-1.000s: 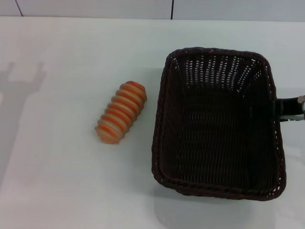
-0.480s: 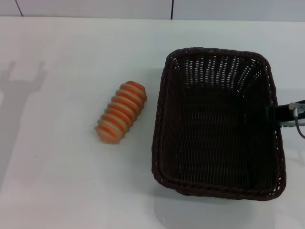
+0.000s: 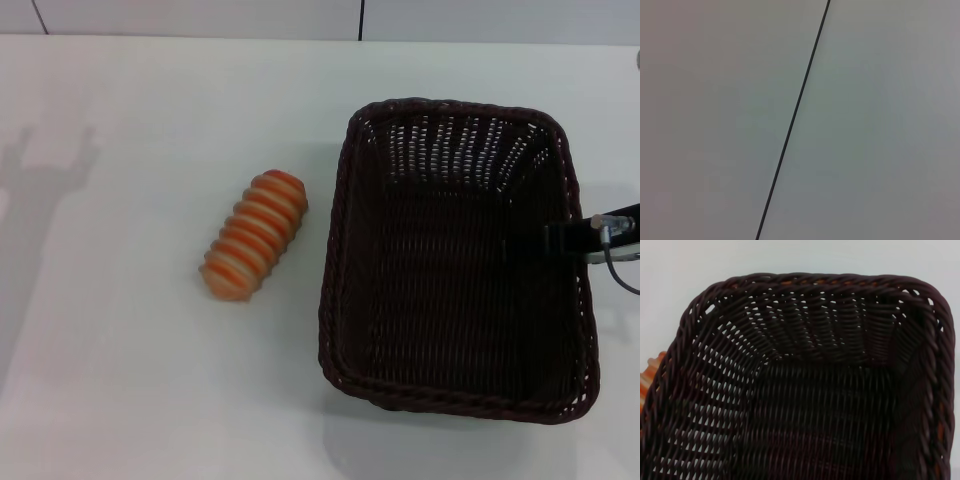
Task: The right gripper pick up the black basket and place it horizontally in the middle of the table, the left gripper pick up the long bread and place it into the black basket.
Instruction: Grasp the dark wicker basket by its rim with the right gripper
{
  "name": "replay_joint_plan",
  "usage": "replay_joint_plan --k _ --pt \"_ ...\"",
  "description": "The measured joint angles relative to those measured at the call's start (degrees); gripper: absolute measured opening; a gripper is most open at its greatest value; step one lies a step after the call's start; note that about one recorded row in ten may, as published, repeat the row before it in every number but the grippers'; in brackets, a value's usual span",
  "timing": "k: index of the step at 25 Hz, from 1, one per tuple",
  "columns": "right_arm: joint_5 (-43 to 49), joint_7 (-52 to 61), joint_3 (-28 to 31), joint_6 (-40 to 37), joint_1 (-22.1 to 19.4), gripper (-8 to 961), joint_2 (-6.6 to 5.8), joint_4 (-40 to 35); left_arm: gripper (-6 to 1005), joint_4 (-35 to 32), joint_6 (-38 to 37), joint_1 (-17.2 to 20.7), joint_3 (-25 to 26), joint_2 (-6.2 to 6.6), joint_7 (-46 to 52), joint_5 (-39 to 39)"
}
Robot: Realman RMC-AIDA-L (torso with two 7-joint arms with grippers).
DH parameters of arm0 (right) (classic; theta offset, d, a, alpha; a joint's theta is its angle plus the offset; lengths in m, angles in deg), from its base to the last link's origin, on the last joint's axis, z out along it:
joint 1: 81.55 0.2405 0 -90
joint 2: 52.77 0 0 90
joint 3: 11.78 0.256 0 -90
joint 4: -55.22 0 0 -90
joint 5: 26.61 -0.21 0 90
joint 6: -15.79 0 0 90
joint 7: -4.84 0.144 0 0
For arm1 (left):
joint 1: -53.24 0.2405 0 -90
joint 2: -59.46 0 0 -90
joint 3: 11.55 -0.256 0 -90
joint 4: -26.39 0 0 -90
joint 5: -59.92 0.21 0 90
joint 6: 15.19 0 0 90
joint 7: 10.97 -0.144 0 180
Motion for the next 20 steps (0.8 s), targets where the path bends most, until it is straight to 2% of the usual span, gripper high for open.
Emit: replay_joint_plan --k 2,9,14,20 --pt "0.01 -0.01 0.00 -0.17 -0.15 768 0.00 -0.42 833 -0.02 -0.02 0.09 0.15 0.04 0.00 -0.02" --pt "0.01 -0.36 0.42 -0.27 -0.16 593 0.00 -0.65 832 -0.02 -0.07 0.18 0.66 0.08 0.00 -0.03" --pt "-0.01 -1.20 0.49 -1.05 -0.13 436 0.00 -0.62 831 -0.02 -0.16 0.37 0.86 0.03 0.00 -0.03" --pt "-0.32 -3.21 0.78 -3.84 -0.48 225 0.01 -0.19 830 -0.02 0.06 0.93 3.68 -0.32 -0.10 -0.02"
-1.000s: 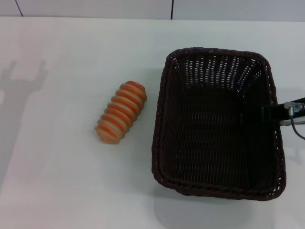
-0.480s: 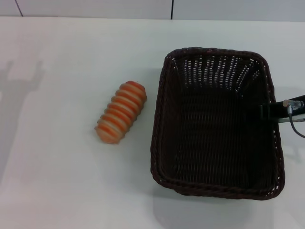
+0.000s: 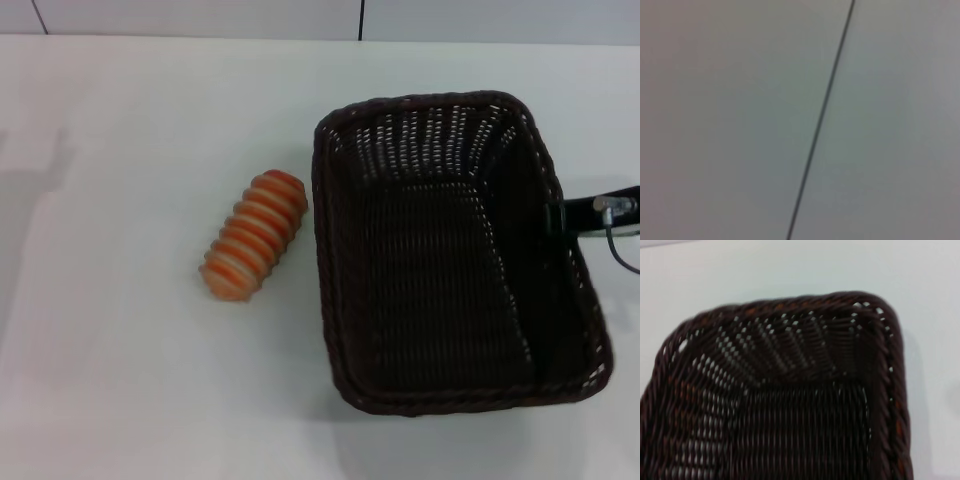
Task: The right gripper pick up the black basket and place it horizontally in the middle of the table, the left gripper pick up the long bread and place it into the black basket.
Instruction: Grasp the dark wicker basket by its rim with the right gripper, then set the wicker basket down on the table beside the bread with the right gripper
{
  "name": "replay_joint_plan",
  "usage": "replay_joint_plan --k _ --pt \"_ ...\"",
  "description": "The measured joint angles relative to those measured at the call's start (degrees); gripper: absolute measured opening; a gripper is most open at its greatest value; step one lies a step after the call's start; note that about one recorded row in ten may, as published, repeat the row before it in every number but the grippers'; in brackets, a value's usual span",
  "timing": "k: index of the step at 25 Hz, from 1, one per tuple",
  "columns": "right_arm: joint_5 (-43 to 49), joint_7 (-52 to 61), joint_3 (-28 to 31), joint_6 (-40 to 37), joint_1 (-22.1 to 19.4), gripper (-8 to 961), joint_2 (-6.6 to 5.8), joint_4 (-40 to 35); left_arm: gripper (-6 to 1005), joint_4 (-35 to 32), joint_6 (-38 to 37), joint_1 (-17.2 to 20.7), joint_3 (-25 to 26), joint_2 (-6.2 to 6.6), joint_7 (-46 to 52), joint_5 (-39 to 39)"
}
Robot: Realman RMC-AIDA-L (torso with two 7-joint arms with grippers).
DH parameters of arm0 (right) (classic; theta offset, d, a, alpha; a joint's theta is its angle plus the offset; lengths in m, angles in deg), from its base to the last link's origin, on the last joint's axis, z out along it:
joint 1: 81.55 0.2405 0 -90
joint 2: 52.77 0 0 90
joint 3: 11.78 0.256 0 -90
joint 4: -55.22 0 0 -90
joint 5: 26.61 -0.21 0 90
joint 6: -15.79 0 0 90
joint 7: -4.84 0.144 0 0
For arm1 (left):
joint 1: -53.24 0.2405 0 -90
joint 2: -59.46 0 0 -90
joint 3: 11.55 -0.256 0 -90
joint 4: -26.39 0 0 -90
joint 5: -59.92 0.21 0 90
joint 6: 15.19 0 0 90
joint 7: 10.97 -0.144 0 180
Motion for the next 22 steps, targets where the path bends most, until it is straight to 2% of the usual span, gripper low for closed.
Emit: replay_joint_plan --k 2,6,12,16,22 --pt "0.00 -0.95 0.26 -1.23 -0.24 147 -0.01 -0.27 829 0.00 0.04 0.27 1.20 -0.03 0.00 0.02" --pt "0.00 -3.84 0.36 -4.27 -1.36 145 0.09 -1.33 829 0.00 0.07 0.59 2.98 -0.13 0.01 0.08" --pt "-0.01 -12.07 0.07 -10.24 -4.79 147 0.10 -7.59 828 -0.06 0.46 1.10 6.35 -0.51 -0.34 0.04" --pt "-0.46 -18.04 0.16 -11.58 -5.05 145 0.09 -8.95 827 -0.09 0.53 1.11 7.49 -0.64 -0.45 -0.02" --pt "-6.70 -32.76 0.71 -11.75 -4.21 145 -0.07 -12.32 826 -0.01 1.13 0.72 8.65 -0.73 -0.41 -0.10"
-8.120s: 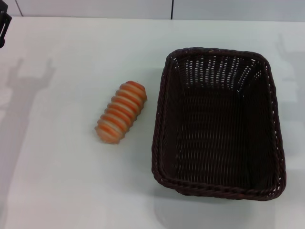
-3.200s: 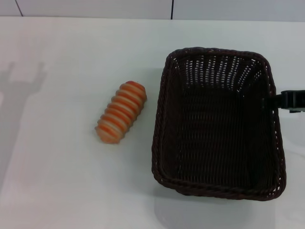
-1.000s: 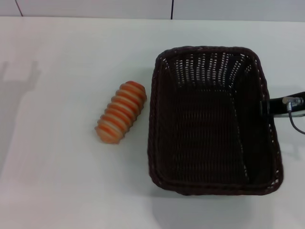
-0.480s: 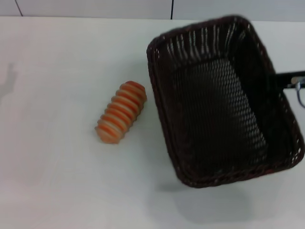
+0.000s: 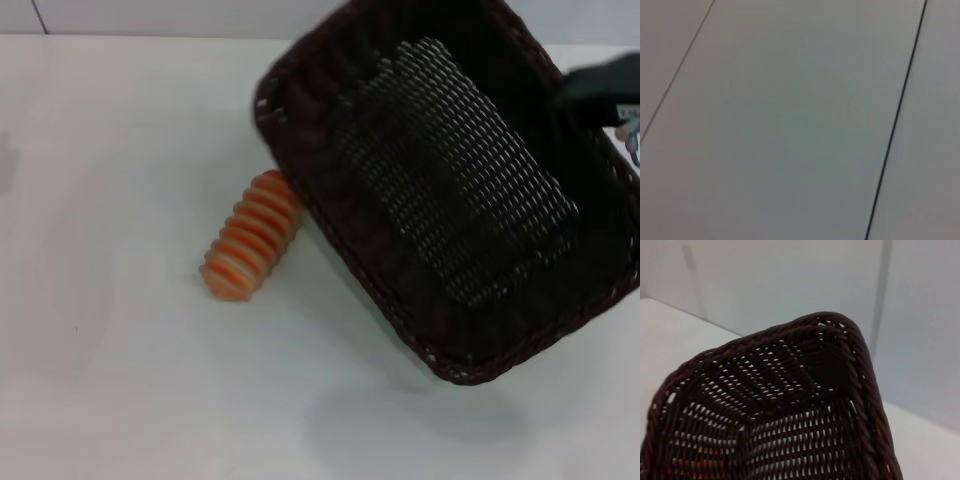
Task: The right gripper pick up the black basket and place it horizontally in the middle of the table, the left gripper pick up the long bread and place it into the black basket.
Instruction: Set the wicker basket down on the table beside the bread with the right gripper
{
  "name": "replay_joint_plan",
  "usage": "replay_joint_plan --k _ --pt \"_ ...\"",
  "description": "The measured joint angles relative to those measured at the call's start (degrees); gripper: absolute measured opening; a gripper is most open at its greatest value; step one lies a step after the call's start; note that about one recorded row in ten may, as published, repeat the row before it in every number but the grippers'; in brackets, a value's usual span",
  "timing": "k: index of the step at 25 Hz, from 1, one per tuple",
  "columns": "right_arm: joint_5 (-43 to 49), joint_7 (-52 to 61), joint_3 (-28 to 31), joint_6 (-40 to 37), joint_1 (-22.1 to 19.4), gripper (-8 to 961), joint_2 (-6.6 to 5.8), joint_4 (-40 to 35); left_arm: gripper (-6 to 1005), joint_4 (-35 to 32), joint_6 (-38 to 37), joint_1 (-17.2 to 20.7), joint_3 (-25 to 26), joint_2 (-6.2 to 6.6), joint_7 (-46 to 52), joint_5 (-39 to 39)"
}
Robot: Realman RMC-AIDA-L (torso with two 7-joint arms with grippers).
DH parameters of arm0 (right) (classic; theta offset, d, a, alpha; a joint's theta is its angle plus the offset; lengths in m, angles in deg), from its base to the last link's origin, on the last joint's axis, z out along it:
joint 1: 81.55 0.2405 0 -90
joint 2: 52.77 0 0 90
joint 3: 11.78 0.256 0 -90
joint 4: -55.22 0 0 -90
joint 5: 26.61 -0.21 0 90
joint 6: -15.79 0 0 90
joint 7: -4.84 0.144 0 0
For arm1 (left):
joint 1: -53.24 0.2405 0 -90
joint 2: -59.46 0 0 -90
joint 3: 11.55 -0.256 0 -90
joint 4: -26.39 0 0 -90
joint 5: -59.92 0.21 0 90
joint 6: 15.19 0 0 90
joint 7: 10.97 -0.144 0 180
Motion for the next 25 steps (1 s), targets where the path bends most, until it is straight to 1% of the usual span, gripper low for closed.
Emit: replay_joint_plan --k 4,10,15,23,25 --pt "-1.61 -6.35 0.11 1.59 0.73 144 -0.01 -2.75 825 0.49 0.85 -0.33 1.41 -0.08 0.27 0.00" --pt "-4.58 -14.85 1.50 7.76 4.30 144 -0.19 -3.31 824 0.58 1.64 -1.06 2.72 -0.17 0.35 -0.01" --pt "-5.40 -19.92 2.18 14.98 8.70 143 -0.21 -3.42 824 0.69 1.96 -1.94 3.78 -0.35 0.46 -0.44" --pt "-7.59 -23.23 2.59 27.33 16.92 143 -0.37 -2.87 822 0.79 1.97 -3.07 4.92 -0.37 1.04 -3.29" --pt "-8.75 -23.23 2.43 29.88 18.75 142 -0.92 -3.29 822 0.84 1.97 -3.43 5.16 -0.36 1.16 -3.99"
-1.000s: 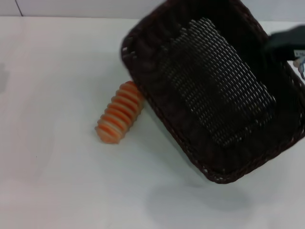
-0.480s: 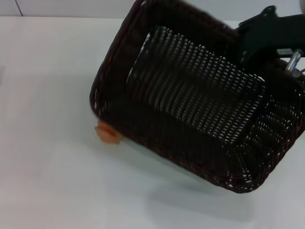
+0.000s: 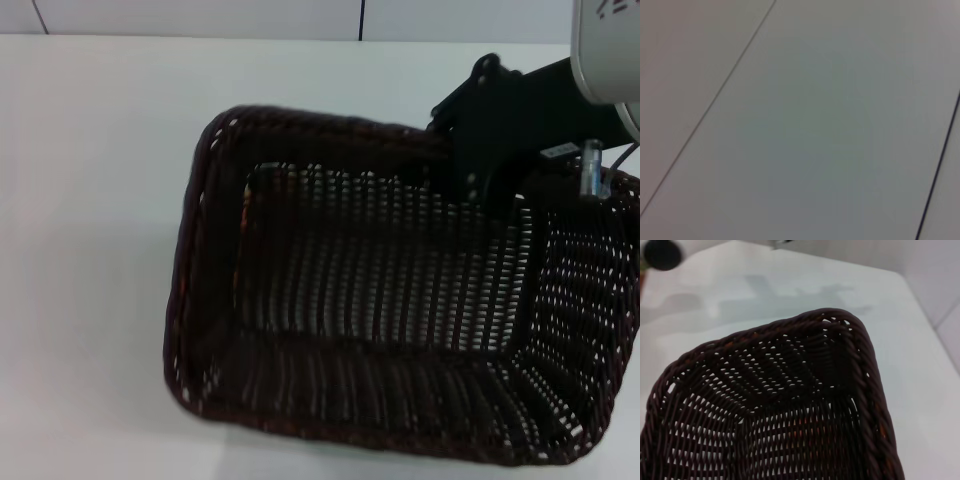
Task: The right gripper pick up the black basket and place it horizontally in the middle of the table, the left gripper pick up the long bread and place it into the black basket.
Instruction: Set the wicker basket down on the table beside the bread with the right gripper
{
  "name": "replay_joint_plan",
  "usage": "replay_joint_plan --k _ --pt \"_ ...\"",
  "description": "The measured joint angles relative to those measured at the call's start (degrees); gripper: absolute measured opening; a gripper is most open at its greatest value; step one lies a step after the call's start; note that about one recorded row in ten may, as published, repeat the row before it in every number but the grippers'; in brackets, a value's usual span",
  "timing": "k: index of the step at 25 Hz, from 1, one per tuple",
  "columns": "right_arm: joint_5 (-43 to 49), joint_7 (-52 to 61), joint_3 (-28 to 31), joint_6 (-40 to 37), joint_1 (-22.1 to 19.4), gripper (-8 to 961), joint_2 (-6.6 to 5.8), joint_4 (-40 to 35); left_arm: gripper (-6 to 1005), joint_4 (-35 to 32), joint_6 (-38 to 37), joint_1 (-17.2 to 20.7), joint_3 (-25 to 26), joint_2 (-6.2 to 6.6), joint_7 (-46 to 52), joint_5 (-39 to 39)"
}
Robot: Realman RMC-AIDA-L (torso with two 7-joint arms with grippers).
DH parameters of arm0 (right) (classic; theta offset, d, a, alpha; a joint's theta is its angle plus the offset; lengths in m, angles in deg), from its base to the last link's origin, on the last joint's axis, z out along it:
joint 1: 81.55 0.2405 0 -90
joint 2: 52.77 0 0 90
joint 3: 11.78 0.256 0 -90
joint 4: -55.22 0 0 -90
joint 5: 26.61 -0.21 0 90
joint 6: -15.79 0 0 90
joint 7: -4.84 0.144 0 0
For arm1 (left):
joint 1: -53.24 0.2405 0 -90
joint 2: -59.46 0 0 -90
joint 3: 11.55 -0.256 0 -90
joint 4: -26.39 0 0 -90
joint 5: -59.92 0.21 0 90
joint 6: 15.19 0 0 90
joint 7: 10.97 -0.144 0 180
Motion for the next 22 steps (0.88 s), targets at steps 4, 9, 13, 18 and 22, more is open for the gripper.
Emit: replay_joint_plan --k 4,9,13,18,22 --pt "-1.83 1.51 -1.95 1.64 2.47 142 -2.38 0.76 821 0.05 0.00 -0.55 0.64 0.00 0.04 -1.22" --pt "-1.70 2.60 -4.55 1.84 3.52 142 -4.04 3.60 820 -0.29 0.00 -1.17 1.43 0.00 0.05 -1.35" --pt "-1.47 2.63 -5.22 1.89 4.17 141 -4.70 6.97 820 -0.58 0.16 -1.72 1.44 0.00 0.05 -1.39" --pt "-0.19 2.26 -6.78 1.96 5.28 141 -4.74 10.63 819 -0.64 0.28 -2.03 1.43 -0.06 0.03 -1.38" --pt "1.03 1.51 -7.07 1.80 7.65 141 -4.35 15.03 818 -0.66 0.32 -2.10 1.39 -0.11 0.02 -1.36"
